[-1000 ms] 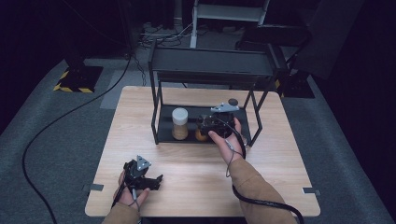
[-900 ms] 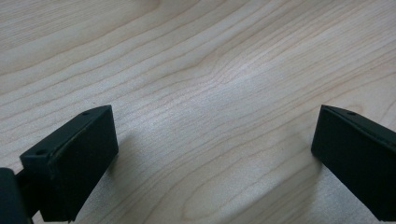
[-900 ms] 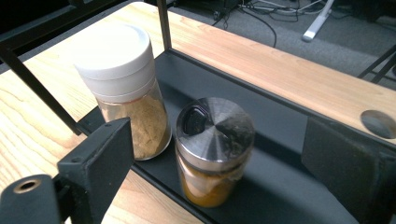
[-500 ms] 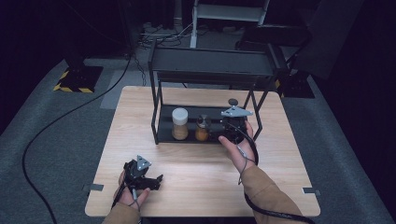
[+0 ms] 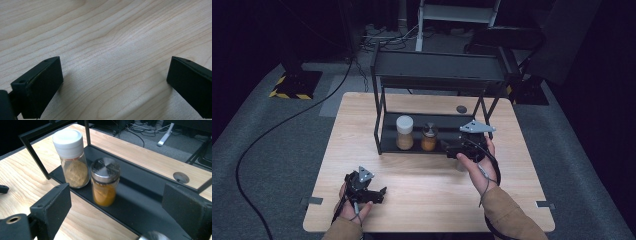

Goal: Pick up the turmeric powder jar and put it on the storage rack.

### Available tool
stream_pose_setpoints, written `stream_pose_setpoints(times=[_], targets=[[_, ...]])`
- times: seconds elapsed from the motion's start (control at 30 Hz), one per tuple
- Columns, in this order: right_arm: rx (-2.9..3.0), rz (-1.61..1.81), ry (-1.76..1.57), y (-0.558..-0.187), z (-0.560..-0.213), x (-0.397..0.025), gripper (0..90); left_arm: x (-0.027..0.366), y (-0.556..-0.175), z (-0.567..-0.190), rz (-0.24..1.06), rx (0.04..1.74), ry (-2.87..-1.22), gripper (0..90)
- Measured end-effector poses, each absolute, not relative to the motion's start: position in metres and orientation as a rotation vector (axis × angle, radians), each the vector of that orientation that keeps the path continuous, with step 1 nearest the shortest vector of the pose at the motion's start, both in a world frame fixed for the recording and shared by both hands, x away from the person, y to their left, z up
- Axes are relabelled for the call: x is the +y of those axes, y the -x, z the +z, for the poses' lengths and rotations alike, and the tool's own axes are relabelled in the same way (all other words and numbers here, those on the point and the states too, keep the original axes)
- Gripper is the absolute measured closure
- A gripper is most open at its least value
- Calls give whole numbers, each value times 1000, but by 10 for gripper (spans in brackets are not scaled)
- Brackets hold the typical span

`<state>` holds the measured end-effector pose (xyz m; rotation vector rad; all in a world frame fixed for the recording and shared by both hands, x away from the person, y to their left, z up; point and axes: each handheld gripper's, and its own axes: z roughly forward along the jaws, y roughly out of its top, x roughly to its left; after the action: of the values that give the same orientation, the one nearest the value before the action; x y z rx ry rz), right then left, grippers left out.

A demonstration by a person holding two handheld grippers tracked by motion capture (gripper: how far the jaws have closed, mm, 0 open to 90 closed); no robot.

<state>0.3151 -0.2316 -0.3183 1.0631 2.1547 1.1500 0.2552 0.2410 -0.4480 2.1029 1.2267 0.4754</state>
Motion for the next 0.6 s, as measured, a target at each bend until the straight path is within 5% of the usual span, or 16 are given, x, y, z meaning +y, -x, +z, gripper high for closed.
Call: stream_pose_setpoints(times=[0.6], targets=[[2143,1139,-1101,-296,-328,-256,85,240,-255,-448,477,1231,-2099,4]])
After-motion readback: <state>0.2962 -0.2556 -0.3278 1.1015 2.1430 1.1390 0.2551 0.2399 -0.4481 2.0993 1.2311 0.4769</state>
